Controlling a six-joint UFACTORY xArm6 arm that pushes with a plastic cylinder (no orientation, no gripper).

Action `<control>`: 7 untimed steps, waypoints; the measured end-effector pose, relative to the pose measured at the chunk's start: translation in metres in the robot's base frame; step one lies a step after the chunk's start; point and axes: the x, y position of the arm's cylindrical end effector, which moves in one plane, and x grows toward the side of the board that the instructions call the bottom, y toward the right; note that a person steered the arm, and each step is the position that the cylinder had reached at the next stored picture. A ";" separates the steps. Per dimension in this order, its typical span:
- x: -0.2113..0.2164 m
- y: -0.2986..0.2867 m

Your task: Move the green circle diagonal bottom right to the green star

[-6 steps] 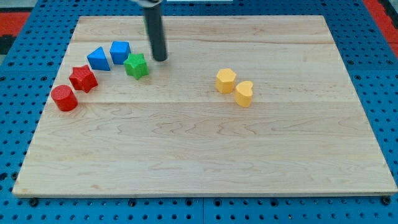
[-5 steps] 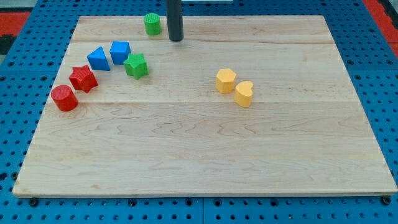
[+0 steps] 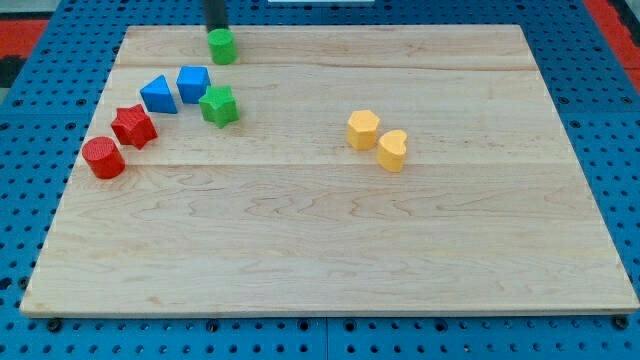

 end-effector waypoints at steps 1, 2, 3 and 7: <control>0.016 0.004; 0.028 0.068; 0.075 0.093; 0.189 0.111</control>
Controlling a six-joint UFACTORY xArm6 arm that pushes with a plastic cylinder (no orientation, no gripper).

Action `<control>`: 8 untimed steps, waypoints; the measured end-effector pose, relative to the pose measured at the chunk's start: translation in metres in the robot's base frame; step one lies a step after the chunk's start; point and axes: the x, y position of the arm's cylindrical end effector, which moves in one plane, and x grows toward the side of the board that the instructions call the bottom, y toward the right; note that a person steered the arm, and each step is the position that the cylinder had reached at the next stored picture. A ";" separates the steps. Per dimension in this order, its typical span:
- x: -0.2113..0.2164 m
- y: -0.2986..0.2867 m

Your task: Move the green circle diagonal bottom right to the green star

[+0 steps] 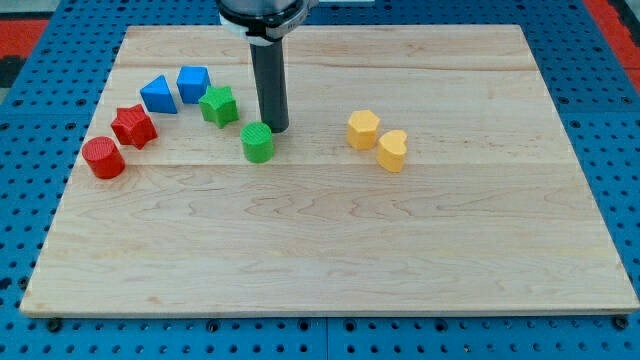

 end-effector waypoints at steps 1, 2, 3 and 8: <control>0.017 0.044; 0.045 0.038; 0.044 0.006; -0.015 0.094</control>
